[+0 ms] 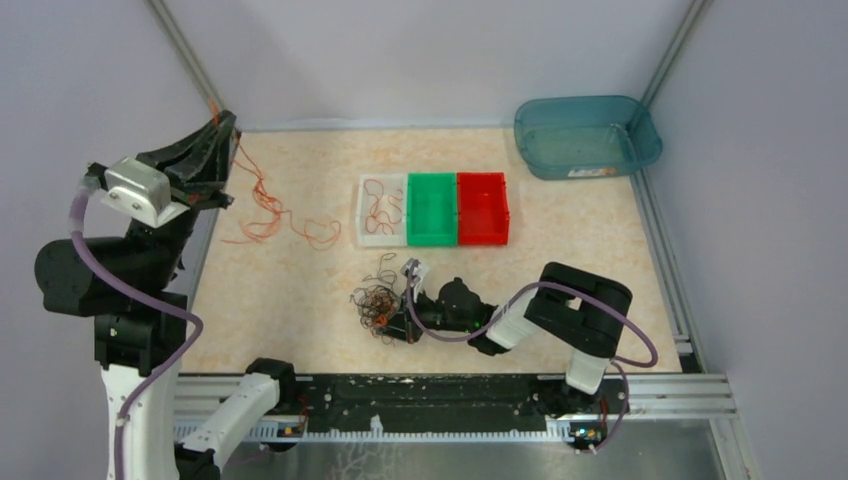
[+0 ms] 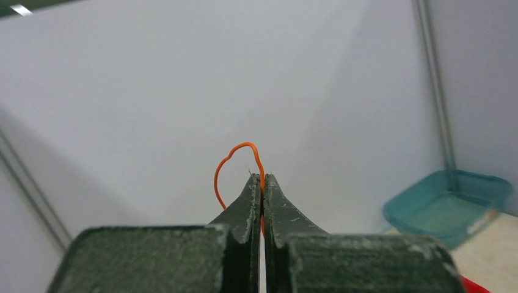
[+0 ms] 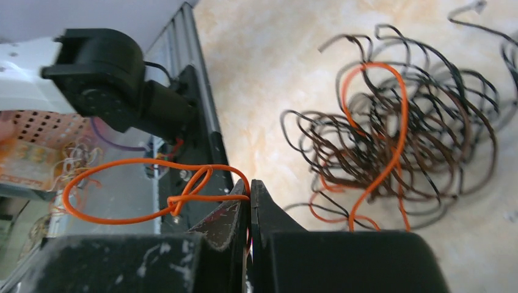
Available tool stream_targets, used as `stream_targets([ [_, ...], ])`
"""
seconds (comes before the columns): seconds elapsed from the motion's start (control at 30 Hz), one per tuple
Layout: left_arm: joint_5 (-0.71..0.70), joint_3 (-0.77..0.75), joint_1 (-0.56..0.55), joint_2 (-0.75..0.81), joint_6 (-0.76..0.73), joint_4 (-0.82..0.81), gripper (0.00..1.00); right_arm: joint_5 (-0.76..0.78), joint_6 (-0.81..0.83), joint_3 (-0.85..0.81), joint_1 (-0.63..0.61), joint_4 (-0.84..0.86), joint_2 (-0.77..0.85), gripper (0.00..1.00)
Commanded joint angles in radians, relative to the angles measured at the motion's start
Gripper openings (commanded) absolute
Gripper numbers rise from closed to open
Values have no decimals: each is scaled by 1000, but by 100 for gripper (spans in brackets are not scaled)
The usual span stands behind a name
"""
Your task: Untangle the cables
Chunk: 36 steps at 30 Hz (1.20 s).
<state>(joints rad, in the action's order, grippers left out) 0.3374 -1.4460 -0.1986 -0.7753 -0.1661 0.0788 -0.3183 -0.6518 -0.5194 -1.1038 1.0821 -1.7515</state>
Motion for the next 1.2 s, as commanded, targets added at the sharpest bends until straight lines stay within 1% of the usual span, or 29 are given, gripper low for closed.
stream_targets([
  [0.0, -107, -53, -1, -27, -174, -125, 0, 97, 45, 47, -10, 8, 77, 0],
  [0.13, -32, -78, -1, -41, -190, -119, 0, 152, 65, 81, -10, -38, 128, 0],
  [0.23, 24, -87, -1, -50, -191, -116, 0, 180, 67, 118, -10, -38, 161, 0],
  [0.33, 82, -125, -1, -72, -188, -79, 0, 200, 61, 155, -10, -41, 216, 0],
  [0.37, 103, -137, -1, -81, -185, -65, 0, 203, 64, 165, -10, -55, 249, 9],
  [0.43, 158, -161, -1, -98, -177, -24, 0, 205, 88, 159, -10, -116, 327, 34],
  [0.47, 184, -172, -2, -105, -164, -6, 0, 207, 106, 152, -10, -149, 375, 44],
  [0.5, 206, -179, -1, -110, -145, 7, 0, 209, 124, 139, -10, -189, 427, 51],
  [0.6, 265, -180, -1, -114, -83, 17, 0, 204, 189, 55, -10, -341, 582, 64],
  [0.7, 327, -187, -1, -116, -25, 25, 0, 173, 272, -65, -9, -514, 669, 72],
  [0.77, 366, -190, -1, -117, 8, 25, 0, 152, 309, -142, -9, -598, 691, 76],
  [0.87, 421, -199, -2, -114, 43, 27, 0, 141, 346, -232, -8, -669, 699, 77],
  [1.03, 505, -218, -1, -115, 71, 50, 0, 117, 395, -386, -8, -705, 671, 77],
  [1.17, 528, -226, -1, -115, 80, 55, 0, 55, 405, -517, -8, -702, 607, 74],
])
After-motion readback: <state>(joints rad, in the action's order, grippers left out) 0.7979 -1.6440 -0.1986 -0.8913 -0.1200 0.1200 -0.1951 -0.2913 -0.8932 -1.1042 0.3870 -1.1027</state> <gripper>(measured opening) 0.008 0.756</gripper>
